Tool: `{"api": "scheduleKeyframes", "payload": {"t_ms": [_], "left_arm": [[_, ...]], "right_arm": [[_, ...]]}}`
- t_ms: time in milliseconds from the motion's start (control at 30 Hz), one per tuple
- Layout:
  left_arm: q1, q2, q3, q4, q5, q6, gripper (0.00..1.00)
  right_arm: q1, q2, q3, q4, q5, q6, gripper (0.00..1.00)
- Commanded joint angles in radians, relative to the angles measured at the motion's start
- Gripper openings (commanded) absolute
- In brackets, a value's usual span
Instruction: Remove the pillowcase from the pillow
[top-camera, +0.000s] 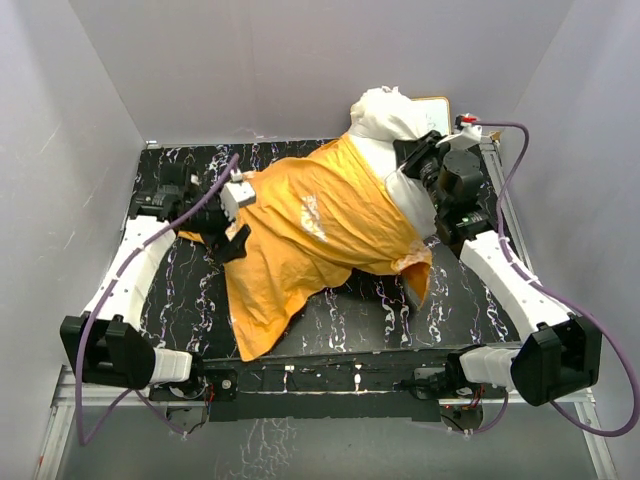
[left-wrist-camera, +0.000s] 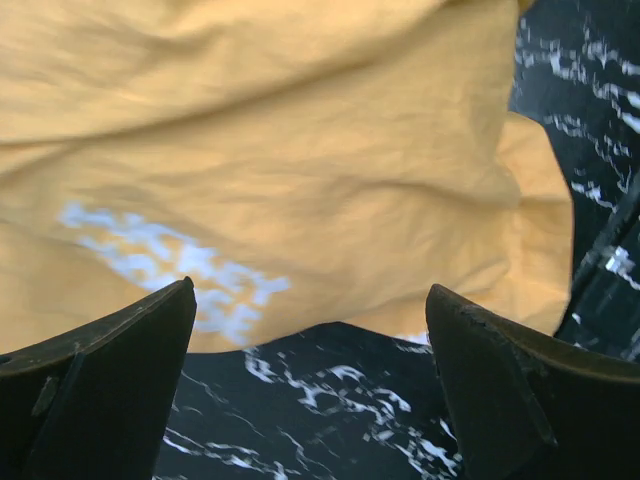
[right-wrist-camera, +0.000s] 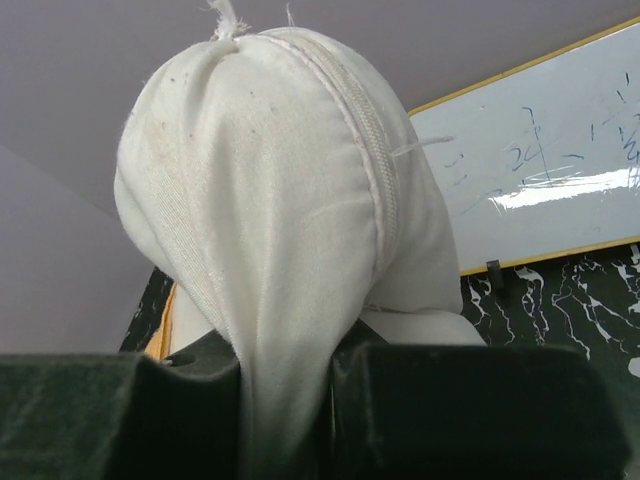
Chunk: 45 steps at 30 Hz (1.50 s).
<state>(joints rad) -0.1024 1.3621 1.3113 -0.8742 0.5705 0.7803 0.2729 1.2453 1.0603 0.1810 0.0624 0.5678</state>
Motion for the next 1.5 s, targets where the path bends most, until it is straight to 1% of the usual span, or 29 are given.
{"api": "scheduleKeyframes", "payload": {"t_ms": [0, 167, 267, 367, 433, 533, 567, 600, 667, 767, 800, 867, 900, 933, 967, 1100, 1167, 1267, 1367, 1467], "left_arm": [[-0.024, -0.039, -0.159, -0.049, -0.078, -0.033, 0.97], [-0.029, -0.059, -0.265, -0.022, -0.162, -0.030, 0.97], [-0.031, -0.089, -0.325, 0.034, -0.228, -0.005, 0.97], [-0.033, -0.078, -0.362, 0.087, -0.296, 0.004, 0.97], [-0.033, -0.063, -0.385, 0.125, -0.343, -0.008, 0.95], [-0.033, -0.054, -0.411, 0.160, -0.354, -0.019, 0.94], [-0.033, -0.054, -0.419, 0.174, -0.352, -0.029, 0.91], [-0.033, -0.051, -0.428, 0.195, -0.354, -0.038, 0.87], [-0.033, -0.039, -0.443, 0.246, -0.373, -0.057, 0.75], [-0.028, -0.007, -0.438, 0.296, -0.392, -0.075, 0.54], [-0.025, 0.001, -0.424, 0.293, -0.385, -0.079, 0.46], [-0.013, 0.039, -0.390, 0.290, -0.370, -0.097, 0.20], [-0.005, 0.050, -0.374, 0.292, -0.372, -0.107, 0.11], [0.006, 0.057, -0.357, 0.294, -0.374, -0.112, 0.04], [0.017, 0.063, -0.343, 0.296, -0.375, -0.112, 0.00], [0.099, 0.080, -0.295, 0.298, -0.368, -0.084, 0.00], [0.158, 0.090, -0.281, 0.300, -0.361, -0.053, 0.00], [0.258, 0.105, -0.270, 0.317, -0.349, 0.000, 0.00], [0.348, 0.124, -0.272, 0.342, -0.353, 0.050, 0.00], [0.408, 0.145, -0.278, 0.369, -0.372, 0.094, 0.00]], "right_arm": [[0.072, -0.018, 0.046, 0.003, 0.144, -0.045, 0.08], [0.138, -0.026, 0.033, -0.122, 0.328, -0.064, 0.08], [0.144, -0.037, -0.024, -0.107, 0.371, -0.053, 0.08], [0.147, -0.026, -0.044, -0.108, 0.381, -0.048, 0.08], [0.147, -0.027, -0.052, -0.112, 0.409, -0.052, 0.08], [0.147, -0.036, -0.065, -0.112, 0.475, -0.069, 0.08], [0.147, -0.040, -0.069, -0.108, 0.483, -0.073, 0.08], [0.146, -0.046, -0.074, -0.101, 0.483, -0.075, 0.08], [0.147, -0.050, -0.085, -0.097, 0.472, -0.072, 0.08], [0.146, -0.050, -0.099, -0.093, 0.465, -0.061, 0.08], [0.147, -0.053, -0.103, -0.090, 0.465, -0.060, 0.08], [0.146, -0.059, -0.111, -0.080, 0.469, -0.064, 0.08], [0.146, -0.059, -0.112, -0.077, 0.470, -0.066, 0.08], [0.146, -0.059, -0.110, -0.070, 0.467, -0.068, 0.08], [0.143, -0.058, -0.108, -0.062, 0.461, -0.073, 0.08], [0.103, -0.060, -0.073, -0.049, 0.379, -0.068, 0.08], [0.049, -0.068, -0.049, -0.049, 0.298, -0.035, 0.08], [-0.066, -0.077, -0.002, -0.049, 0.111, 0.028, 0.08], [-0.131, -0.075, 0.071, -0.048, 0.016, 0.048, 0.08], [-0.166, -0.068, 0.149, -0.033, -0.045, 0.059, 0.08]]}}
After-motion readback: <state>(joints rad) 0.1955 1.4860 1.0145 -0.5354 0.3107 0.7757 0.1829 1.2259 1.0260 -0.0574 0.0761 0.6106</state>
